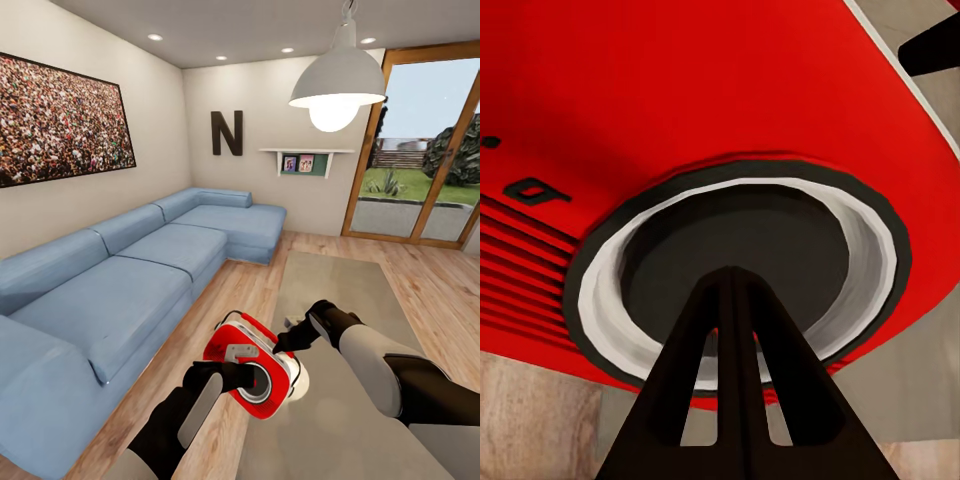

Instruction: Turn on the radio receiver that's on the table in the living room.

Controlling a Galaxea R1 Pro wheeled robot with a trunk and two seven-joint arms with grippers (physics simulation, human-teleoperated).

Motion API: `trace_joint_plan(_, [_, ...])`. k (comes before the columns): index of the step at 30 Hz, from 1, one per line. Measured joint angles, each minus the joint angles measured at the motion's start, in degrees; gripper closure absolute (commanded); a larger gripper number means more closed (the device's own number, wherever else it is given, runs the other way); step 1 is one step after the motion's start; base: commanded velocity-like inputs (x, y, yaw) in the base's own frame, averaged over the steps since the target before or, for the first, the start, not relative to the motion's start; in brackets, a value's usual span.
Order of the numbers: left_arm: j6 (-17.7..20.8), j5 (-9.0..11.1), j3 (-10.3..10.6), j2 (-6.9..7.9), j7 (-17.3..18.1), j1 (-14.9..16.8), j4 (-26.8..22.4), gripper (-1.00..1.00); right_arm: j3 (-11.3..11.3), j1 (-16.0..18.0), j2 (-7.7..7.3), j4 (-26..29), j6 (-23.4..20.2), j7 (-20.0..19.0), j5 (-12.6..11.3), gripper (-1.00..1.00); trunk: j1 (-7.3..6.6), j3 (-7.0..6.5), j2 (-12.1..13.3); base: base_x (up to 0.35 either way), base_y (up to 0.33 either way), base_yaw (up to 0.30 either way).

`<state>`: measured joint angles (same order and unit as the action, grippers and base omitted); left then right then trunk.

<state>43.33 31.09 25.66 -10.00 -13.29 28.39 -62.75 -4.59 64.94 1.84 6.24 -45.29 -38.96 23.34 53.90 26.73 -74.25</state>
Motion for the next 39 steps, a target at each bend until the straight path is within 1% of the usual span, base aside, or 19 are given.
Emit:
trace_joint_plan(3, [0.0, 0.0, 0.0, 0.0, -0.1, 0.0, 0.0, 1.0, -0.1, 0.0, 0.0, 0.3, 0.0, 0.6, 0.0, 1.0, 0.0, 0.0, 0.0, 0.0, 0.0, 0.0])
trace_joint_plan(6, [0.0, 0.0, 0.0, 0.0, -0.1, 0.0, 0.0, 1.0, -0.2, 0.0, -0.06, 1.1, 0.1, 2.7, 0.2, 1.0, 0.0, 0.0, 0.0, 0.0, 0.0, 0.0])
trace_joint_plan(8, [0.1, 0.1, 0.0, 0.0, -0.1, 0.0, 0.0, 1.0, -0.3, 0.0, -0.09, 1.5, 0.1, 5.0, 0.2, 1.0, 0.0, 0.0, 0.0, 0.0, 0.0, 0.0])
trace_joint_plan(10, [0.1, 0.1, 0.0, 0.0, -0.1, 0.0, 0.0, 1.0, 0.0, 0.0, -0.09, 1.6, 0.1, 5.7, 0.3, 1.0, 0.0, 0.0, 0.0, 0.0, 0.0, 0.0])
trace_joint_plan(12, [0.1, 0.1, 0.0, 0.0, -0.1, 0.0, 0.0, 1.0, -0.3, 0.0, -0.09, 1.7, 0.0, 6.0, -0.2, 1.0, 0.0, 0.0, 0.0, 0.0, 0.0, 0.0])
trace_joint_plan(17, [0.1, 0.1, 0.0, 0.0, -0.1, 0.0, 0.0, 1.0, -0.2, 0.0, -0.07, 1.8, 0.0, 5.6, -0.2, 1.0, 0.0, 0.0, 0.0, 0.0, 0.0, 0.0])
trace_joint_plan(20, [0.2, 0.2, 0.0, 0.0, -0.1, 0.4, 0.0, 1.0, -0.3, 0.0, 0.31, 1.8, -0.1, 5.1, -1.9, 1.0, 0.0, 0.0, 0.0, 0.0, 0.0, 0.0])
trace_joint_plan(22, [0.2, 0.1, 0.0, 0.0, -0.1, 0.6, 0.0, 1.0, -0.4, 0.0, 0.69, 1.8, -0.2, 5.0, -2.7, 1.0, 0.0, 0.0, 0.0, 0.0, 0.0, 0.0])
trace_joint_plan(26, [0.2, 0.0, 0.0, 0.0, -0.1, 0.8, 0.0, 1.0, -0.1, 0.0, 1.46, 1.7, -0.1, 4.8, -2.9, 1.0, 0.0, 0.0, 0.0, 0.0, 0.0, 0.0])
trace_joint_plan(29, [0.1, 0.0, 0.0, 0.0, -0.1, 0.8, 0.0, 1.0, -0.2, 0.0, 2.87, 1.6, -0.3, 4.8, -3.3, 1.0, 0.0, 0.0, 0.0, 0.0, 0.0, 0.0])
trace_joint_plan(30, [0.1, 0.0, 0.0, 0.0, -0.1, 0.8, 0.0, 1.0, -0.4, 0.0, 3.1, 1.6, -0.3, 4.8, -3.5, 1.0, 0.0, 0.0, 0.0, 0.0, 0.0, 0.0])
trace_joint_plan(33, [0.1, -0.1, 0.0, 0.0, -0.1, 0.8, 0.1, 1.0, 0.0, 0.0, 3.29, 1.6, -0.1, 4.8, -2.8, 1.0, 0.0, 0.0, 0.0, 0.0, 0.0, 0.0])
trace_joint_plan(37, [0.1, -0.2, 0.0, 0.0, -0.3, 0.9, 0.1, 1.0, -0.3, 0.0, 3.33, 1.6, -0.2, 4.8, -3.2, 1.0, 0.0, 0.0, 0.0, 0.0, 0.0, 0.0])
trace_joint_plan(39, [0.0, -0.2, -0.1, 0.0, -0.5, 0.9, 0.3, 1.0, 0.0, 0.0, 3.34, 1.6, -0.2, 4.1, -3.0, 1.0, 0.0, 0.0, 0.0, 0.0, 0.0, 0.0])
